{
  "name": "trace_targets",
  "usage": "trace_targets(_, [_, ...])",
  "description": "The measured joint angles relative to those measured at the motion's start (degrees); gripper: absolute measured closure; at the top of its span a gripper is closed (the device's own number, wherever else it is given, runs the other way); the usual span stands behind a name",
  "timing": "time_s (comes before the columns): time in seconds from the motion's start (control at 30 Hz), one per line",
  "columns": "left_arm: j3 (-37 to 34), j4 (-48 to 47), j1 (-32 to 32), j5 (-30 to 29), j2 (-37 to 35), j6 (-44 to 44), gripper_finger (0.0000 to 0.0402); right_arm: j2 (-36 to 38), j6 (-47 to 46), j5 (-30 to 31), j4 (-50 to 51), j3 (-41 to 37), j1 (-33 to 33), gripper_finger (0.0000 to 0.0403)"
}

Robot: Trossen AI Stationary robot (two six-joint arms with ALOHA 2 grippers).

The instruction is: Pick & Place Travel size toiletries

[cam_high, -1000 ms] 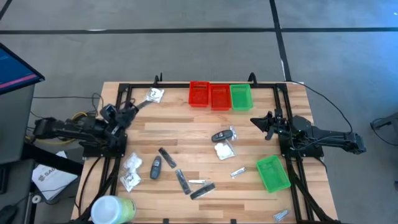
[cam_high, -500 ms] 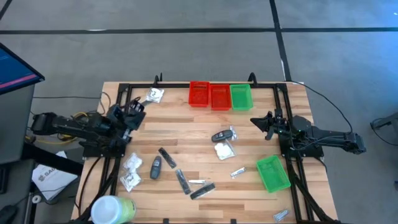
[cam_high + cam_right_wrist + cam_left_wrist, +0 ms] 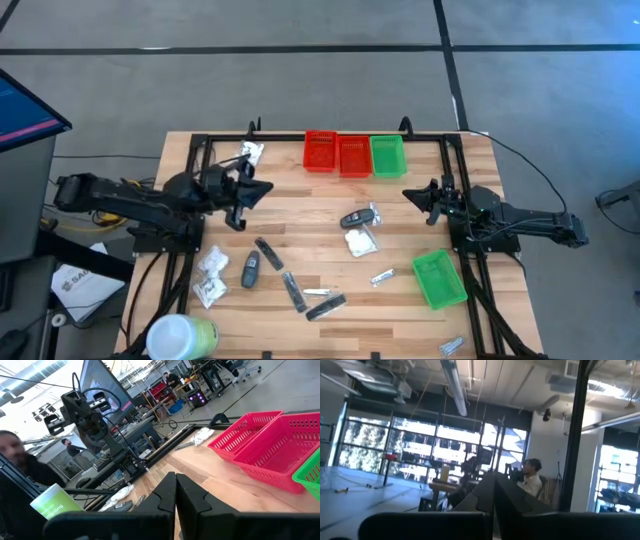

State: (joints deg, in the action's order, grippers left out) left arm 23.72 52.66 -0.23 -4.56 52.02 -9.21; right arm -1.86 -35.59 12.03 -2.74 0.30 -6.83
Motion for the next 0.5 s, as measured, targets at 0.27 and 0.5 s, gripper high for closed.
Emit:
trace_targets(0.27, [1.75, -6.15, 0.0, -0.04, -2.98, 7.72, 0.0401, 0.0, 0.0, 0.0, 0.01, 0.0, 0.0, 0.0403])
trace_targets(0.5, [1.75, -6.43, -0.07, -0.04, -4.08, 7.72, 0.0401, 0.0, 13.37, 1.43, -0.31, 0.0, -0.5, 0.0403])
